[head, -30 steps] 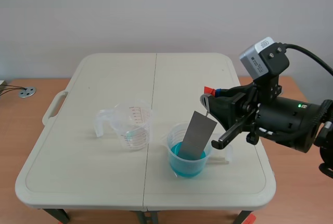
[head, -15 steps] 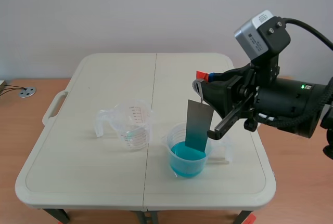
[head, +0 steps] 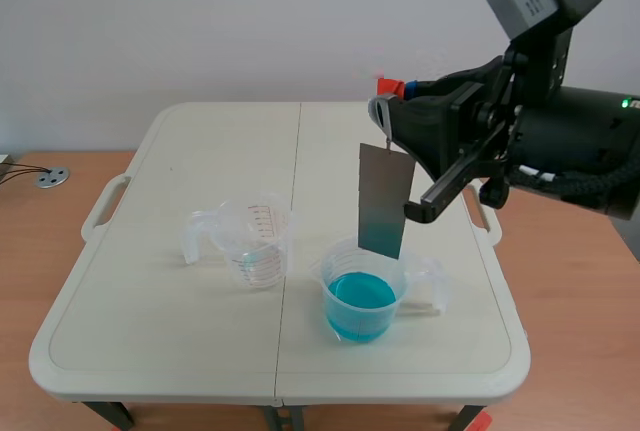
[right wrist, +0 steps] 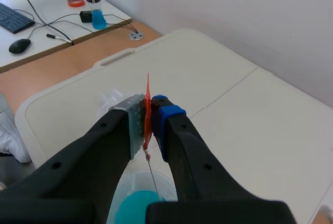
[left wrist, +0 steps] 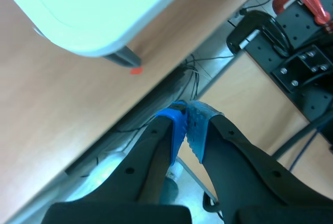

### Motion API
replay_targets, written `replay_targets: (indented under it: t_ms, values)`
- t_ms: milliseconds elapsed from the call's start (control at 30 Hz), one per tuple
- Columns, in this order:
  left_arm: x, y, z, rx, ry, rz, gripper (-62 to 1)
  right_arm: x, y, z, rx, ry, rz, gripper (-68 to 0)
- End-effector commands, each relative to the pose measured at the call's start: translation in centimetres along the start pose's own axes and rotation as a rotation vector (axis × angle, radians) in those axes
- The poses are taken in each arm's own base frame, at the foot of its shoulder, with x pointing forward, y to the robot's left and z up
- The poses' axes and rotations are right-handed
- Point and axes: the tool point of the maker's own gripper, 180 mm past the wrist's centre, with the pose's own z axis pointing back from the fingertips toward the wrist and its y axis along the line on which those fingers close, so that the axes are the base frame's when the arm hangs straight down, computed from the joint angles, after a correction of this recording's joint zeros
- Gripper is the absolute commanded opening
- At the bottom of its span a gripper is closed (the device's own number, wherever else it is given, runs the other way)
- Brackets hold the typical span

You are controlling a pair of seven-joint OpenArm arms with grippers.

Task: Hold the metal plate by the orange handle, dip it into the blue solution, take it out and point at it, then put the plate back in the beaker on the left.
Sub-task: 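Hold the plate still in the solution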

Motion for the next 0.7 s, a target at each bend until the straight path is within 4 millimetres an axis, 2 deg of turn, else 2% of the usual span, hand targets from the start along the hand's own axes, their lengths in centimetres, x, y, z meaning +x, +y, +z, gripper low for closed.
replay_targets:
  t_ms: [0,167,400,567,667]
  values:
    - [1.5,0.8,-0.2,0.009,-0.046,-0.011,-57.8,1.5,0.0,0.2,0.002,-0.042,0.017,-66.0]
    - [3.6,2.3,-0.7,0.017,-0.097,-0.052,-57.8,2.6,0.5,0.3,0.014,-0.058,0.027,-66.0]
    - [6.6,2.6,-1.3,-0.054,-0.176,-0.094,-57.8,4.3,1.3,0.4,0.037,-0.094,0.033,-66.0]
    - [9.6,3.7,-1.5,-0.054,-0.262,-0.113,-57.8,5.6,1.9,0.6,0.047,-0.122,0.06,-66.0]
    - [11.5,3.8,-2.0,-0.078,-0.306,-0.143,-57.8,6.2,2.1,0.7,0.053,-0.13,0.07,-66.0]
